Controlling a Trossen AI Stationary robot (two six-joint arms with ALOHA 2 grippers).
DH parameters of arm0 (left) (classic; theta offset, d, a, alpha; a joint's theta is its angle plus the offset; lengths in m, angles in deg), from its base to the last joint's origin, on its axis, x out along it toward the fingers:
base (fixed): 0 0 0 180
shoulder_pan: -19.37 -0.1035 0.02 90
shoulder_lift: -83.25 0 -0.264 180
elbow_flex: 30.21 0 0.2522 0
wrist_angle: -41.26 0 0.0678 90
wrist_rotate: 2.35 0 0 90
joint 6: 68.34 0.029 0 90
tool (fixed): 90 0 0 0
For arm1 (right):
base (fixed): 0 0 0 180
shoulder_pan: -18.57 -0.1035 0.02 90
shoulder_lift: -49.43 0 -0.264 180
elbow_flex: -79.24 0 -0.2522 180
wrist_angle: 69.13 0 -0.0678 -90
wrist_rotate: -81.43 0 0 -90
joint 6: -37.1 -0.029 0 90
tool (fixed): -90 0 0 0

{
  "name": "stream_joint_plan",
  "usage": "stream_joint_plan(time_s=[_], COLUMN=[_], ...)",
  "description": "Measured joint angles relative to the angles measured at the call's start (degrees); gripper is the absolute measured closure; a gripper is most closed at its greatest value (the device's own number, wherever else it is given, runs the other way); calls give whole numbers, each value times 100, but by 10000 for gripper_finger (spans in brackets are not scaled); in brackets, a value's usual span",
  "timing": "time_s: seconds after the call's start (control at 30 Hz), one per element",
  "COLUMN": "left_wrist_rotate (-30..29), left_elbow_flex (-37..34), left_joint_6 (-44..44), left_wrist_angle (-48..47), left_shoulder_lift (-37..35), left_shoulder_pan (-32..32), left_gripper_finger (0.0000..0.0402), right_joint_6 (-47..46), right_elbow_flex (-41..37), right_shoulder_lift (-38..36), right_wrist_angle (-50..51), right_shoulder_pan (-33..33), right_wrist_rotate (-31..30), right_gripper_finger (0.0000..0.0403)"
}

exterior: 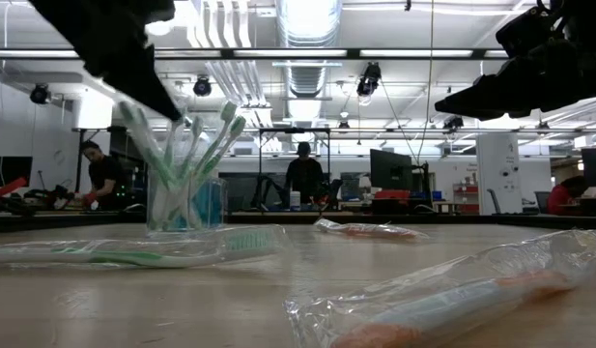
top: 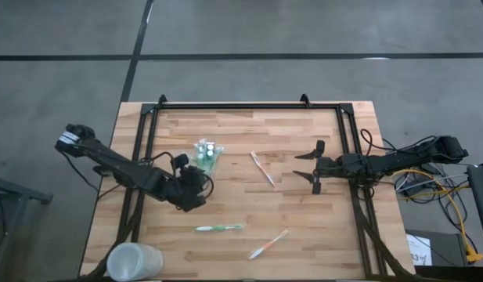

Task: Pick & Place toothbrushing station
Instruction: Adjust the transparent organizer on the table

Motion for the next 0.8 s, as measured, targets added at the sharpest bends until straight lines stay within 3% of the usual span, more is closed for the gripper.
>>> stream_joint_plan(time_s=[0.27, 0.4, 0.63, 0.8], left_wrist_rotate=[-637, -639, 229, -124], left_elbow_flex=[805, 1133, 1730, 2260], left_joint_6=[-833, -2245, -5570, -6500], left_wrist_angle=[-1255, -1856, -3091, -3585], left_shoulder_lift=[0, -35, -88, -99], left_shoulder_pan=[232, 251, 249, 240], left_gripper_finger=[250, 250, 250, 250], right_joint_6=[0, 0, -1, -1], right_elbow_flex=[0, 0, 0, 0], right_shoulder_lift=[0, -1, -1, -2], right_wrist_angle=[0, 1, 0, 0], right_shoulder_pan=[2, 2, 1, 0], right_wrist_rotate=[0, 0, 0, 0], right_gripper_finger=[158, 158, 158, 158])
